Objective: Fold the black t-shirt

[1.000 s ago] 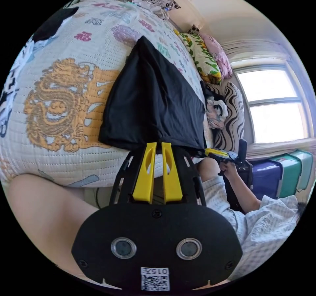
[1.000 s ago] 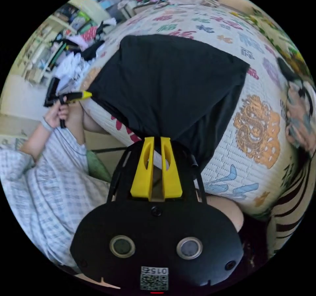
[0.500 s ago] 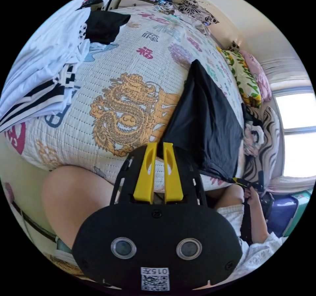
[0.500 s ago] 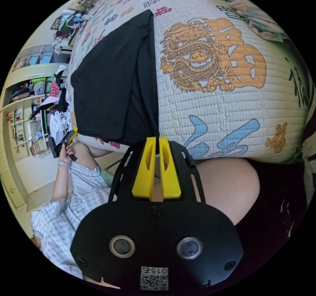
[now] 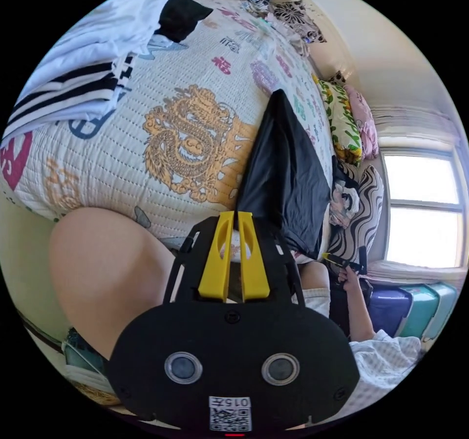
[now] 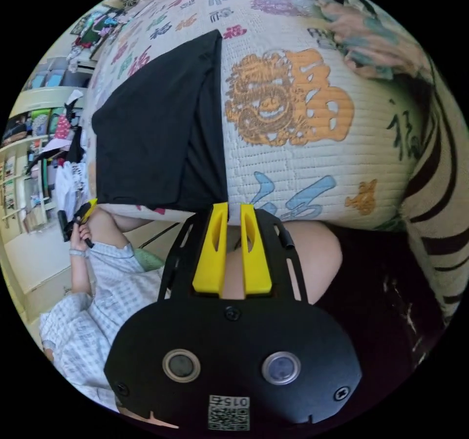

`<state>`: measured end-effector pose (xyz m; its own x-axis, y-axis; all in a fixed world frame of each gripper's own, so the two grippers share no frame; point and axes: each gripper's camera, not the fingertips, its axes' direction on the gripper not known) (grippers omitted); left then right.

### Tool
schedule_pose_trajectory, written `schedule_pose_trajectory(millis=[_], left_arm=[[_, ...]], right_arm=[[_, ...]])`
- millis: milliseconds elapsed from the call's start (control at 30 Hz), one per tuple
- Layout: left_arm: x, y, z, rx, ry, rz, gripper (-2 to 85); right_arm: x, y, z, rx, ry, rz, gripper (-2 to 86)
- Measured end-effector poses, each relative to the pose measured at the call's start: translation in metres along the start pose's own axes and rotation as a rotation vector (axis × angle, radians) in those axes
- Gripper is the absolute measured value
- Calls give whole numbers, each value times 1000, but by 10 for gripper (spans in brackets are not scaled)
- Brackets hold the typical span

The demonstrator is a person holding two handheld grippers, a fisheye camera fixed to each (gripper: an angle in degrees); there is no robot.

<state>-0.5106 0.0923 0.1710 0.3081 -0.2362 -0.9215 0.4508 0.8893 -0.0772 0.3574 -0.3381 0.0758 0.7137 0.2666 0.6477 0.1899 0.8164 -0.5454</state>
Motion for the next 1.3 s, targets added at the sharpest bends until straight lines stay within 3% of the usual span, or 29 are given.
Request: schedule_pose_trajectory(millis=[167,433,700,933,1067,1300], left_arm=[[11,10,0,72,-39,71,98],[21,-3,50,-74,-63,130,95],[17,-1,82,-89,30,119,99],[14,1,122,-108,73,84,72],[21,3,147,-114,88,101,12],[60,34,160,14,148,257,-5]], right_arm=[[-90,-46,-43,129,26,-198,64],[-299,-163,-23,93,-49,-567,65],[-470,-268,39,28,225,-655,91],[-503,-321,91,-188,444,-602,71],[-503,-329,89,-199,479,-652,14],[-451,-333,14,-106,250,-743,-4]])
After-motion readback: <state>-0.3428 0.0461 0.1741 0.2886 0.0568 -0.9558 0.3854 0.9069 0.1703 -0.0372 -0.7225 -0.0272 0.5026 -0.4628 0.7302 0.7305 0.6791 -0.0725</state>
